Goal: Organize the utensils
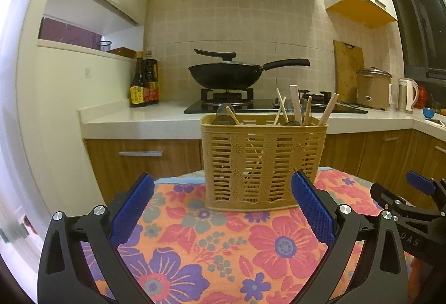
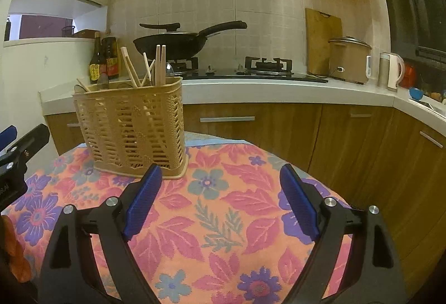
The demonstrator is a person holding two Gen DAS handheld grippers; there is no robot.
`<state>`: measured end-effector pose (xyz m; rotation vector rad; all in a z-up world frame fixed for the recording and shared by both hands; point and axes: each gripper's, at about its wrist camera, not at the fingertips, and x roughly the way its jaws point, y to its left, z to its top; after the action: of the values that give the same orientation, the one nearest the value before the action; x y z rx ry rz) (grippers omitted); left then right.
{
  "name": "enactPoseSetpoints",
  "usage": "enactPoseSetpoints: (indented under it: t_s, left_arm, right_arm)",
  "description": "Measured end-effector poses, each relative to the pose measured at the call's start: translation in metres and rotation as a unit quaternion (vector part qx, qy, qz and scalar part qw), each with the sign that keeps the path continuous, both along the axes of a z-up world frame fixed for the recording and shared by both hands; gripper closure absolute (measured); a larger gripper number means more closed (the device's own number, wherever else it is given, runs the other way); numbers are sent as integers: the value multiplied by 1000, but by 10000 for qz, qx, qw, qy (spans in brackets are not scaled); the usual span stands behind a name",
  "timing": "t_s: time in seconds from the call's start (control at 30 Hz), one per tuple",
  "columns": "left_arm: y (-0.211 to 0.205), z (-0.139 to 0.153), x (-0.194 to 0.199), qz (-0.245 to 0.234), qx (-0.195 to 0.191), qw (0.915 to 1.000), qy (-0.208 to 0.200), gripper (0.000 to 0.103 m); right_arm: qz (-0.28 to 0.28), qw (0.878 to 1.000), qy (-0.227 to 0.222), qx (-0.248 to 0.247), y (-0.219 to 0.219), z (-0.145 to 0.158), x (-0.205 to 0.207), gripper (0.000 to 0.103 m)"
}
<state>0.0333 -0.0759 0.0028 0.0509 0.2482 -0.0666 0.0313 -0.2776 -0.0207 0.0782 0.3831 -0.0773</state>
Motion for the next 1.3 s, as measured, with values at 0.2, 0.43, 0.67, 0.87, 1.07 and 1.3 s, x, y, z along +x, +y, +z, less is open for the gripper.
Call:
enactPoseSetpoints:
  t_s: [0.2, 0.43, 0.67, 0.87, 1.07, 1.3]
  left_arm:
    - [1, -1, 0, -19, -31, 10000, 36, 7]
    - [2, -1, 0, -16, -44, 10000, 37, 7]
    - [1, -2, 0, -25, -44, 10000, 58, 7]
    - [1, -2, -1, -22, -42, 10000, 50, 7]
    - [0, -1, -1, -23, -44, 10000, 56, 7]
    - [3, 0, -2, -31, -105, 9999, 83, 7]
  right_arm:
    - [-73, 9995, 39, 306, -12, -2, 0, 17]
    - [-139, 9997, -95, 175, -9, 0, -5, 16]
    - [-153, 9996, -249, -19, -3, 3, -10, 12]
    - [-148, 9993, -329, -61, -1, 4, -12, 12]
    - [-109, 9993, -333, -130, 3, 3, -12, 10]
    - [-61, 9993, -340, -140, 3, 4, -12, 10]
